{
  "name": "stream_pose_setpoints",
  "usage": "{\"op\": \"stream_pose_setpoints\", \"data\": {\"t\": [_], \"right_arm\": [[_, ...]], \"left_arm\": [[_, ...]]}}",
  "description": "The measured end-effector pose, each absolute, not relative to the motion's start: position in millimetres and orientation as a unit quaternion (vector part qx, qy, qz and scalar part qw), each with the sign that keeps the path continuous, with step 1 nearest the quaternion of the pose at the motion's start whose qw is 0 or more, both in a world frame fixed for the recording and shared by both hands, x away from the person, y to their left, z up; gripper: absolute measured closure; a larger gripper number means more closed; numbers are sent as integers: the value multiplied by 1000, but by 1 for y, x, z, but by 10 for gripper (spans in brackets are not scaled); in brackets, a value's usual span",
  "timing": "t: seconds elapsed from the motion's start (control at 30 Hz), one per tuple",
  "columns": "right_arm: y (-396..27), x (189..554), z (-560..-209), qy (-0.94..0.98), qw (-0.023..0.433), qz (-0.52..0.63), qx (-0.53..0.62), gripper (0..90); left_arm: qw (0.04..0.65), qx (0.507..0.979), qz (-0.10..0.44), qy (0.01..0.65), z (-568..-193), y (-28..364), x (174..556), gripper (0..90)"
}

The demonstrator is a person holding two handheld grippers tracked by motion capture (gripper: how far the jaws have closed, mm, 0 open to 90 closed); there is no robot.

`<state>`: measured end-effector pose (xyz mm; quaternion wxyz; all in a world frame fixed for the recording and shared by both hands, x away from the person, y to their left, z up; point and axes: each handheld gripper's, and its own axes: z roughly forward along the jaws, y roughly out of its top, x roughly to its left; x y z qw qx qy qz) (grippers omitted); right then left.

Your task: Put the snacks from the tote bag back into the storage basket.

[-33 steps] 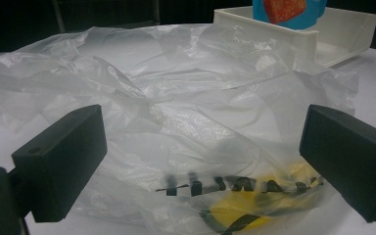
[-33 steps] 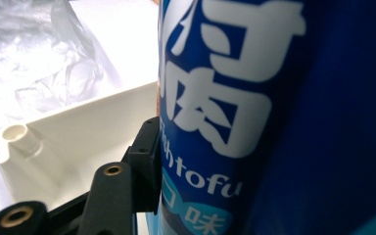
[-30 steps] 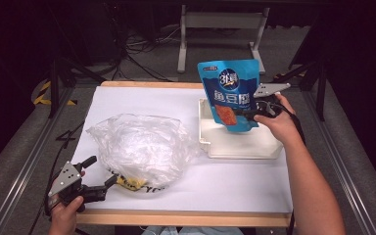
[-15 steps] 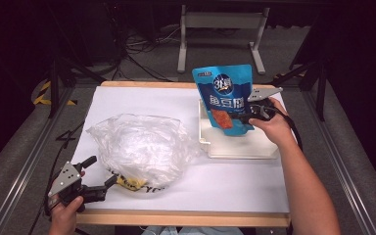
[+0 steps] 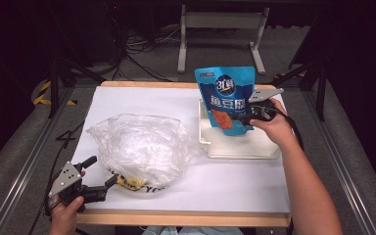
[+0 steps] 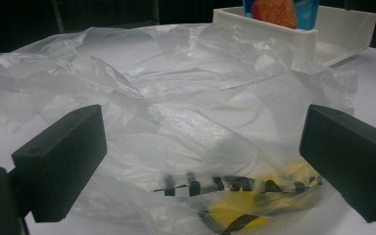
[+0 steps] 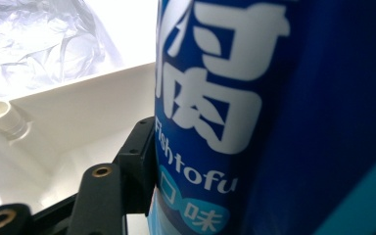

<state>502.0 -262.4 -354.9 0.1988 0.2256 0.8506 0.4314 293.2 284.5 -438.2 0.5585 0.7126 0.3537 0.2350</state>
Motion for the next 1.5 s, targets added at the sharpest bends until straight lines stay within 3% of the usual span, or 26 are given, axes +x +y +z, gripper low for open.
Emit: {"op": "stream_pose_setpoints", "data": {"t": [0.43, 0.6, 0.7, 0.93, 1.23, 1.5], "right_arm": [[-272, 499, -362, 859, 197, 404, 245, 432], [-274, 498, -363, 858, 197, 405, 246, 395], [-274, 496, -363, 857, 195, 405, 254, 307], [-276, 488, -359, 854, 189, 402, 271, 295], [-285, 475, -345, 838, 216, 401, 302, 287], [-294, 461, -336, 827, 222, 402, 324, 343]], "left_arm": [[557, 714, 235, 354, -439, 284, 293, 44], [555, 716, 233, 354, -439, 284, 294, 44], [554, 716, 233, 354, -439, 284, 293, 44], [555, 716, 232, 353, -439, 284, 294, 44], [554, 717, 232, 354, -439, 283, 294, 44], [552, 718, 232, 356, -439, 284, 294, 44]]}}
